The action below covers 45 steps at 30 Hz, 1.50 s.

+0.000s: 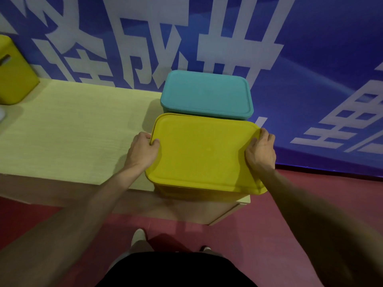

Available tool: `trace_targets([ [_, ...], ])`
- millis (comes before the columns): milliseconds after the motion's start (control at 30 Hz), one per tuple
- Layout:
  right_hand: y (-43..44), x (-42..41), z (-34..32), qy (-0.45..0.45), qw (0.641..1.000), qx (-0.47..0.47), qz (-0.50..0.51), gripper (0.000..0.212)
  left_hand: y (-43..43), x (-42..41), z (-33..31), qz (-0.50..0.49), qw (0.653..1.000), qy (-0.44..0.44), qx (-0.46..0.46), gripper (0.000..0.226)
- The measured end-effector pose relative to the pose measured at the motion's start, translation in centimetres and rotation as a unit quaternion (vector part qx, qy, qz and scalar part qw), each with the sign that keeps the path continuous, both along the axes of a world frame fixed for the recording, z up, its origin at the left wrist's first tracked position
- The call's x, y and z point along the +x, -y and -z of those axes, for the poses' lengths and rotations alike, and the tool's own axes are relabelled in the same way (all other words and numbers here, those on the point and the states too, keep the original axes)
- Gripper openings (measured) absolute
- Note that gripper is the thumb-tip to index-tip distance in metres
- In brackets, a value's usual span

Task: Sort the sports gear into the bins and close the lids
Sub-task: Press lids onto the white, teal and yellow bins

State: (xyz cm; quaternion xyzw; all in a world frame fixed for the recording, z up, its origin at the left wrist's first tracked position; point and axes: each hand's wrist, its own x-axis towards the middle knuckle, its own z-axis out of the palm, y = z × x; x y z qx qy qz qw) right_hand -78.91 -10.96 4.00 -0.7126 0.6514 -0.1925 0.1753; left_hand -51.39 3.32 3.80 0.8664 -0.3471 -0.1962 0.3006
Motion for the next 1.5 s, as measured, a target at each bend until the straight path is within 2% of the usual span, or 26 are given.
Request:
trace_targets([
  [200,-0.1,-0.1,-0.7,0.029,0.999,0.026,0.031,0.043,-2.4,-1.1,-1.5,0.116,0.973,0.182,0.084,0.037],
  [300,0.0,-0.2,-0.8,0.047,0.998,0.023,0.032,0.042,-2.5,-1.8,-2.1,0.120,0.966,0.205,0.104,0.039],
  [400,0.1,-0.3,-0.7,0.060,0.997,0.016,0.035,0.041,-2.6,-1.9,-2.2,0.085,0.981,0.134,0.111,0.046],
  [467,0.0,-0.5,-0.6,0.063,0.997,0.019,0.028,0.044,-3.0,-1.9,-2.1,0.065,0.991,0.021,0.116,0.054],
  [533,0.0,-0.7,-0.5,0.057,0.998,0.029,0.018,0.048,-3.5,-1.6,-1.8,0.055,0.987,-0.099,0.116,0.058],
  [600,-0.1,-0.9,-0.4,0.044,0.998,0.033,0.007,0.050,-4.1,-1.5,-1.5,0.060,0.981,-0.148,0.112,0.061],
  [633,-0.1,-1.0,-0.4,0.038,0.999,0.032,0.002,0.051,-4.3,-1.6,-1.4,0.059,0.983,-0.139,0.106,0.063],
  [733,-0.1,-1.4,-0.5,0.032,0.999,0.032,-0.016,0.051,-4.8,-2.7,-1.4,0.034,0.996,-0.041,0.073,0.073],
  [833,0.0,-2.0,-0.4,0.035,0.998,0.024,-0.041,0.052,-4.9,-3.8,-2.2,0.006,1.000,0.017,0.014,0.063],
  [933,0.1,-2.7,-0.3,0.072,0.995,0.043,-0.052,0.059,-4.3,-3.9,-2.7,-0.012,0.999,0.033,-0.035,0.055],
  [1100,-0.3,-3.6,0.2,0.118,0.983,0.091,-0.111,0.067,-3.9,-3.8,-1.7,-0.027,0.998,0.041,-0.050,0.045],
  [1233,-1.1,-3.2,0.4,0.081,0.988,0.086,-0.102,0.066,-4.0,-3.6,-1.4,-0.027,0.996,0.069,-0.038,0.044],
  [1333,-2.0,-2.8,0.4,0.055,0.993,0.054,-0.088,0.057,-3.8,-3.5,-1.6,-0.011,0.995,0.103,-0.003,0.044],
  [1500,-2.7,-2.6,0.5,0.025,0.996,0.005,-0.081,0.048,-3.9,-3.0,-1.6,0.061,0.961,0.262,0.065,0.040],
])
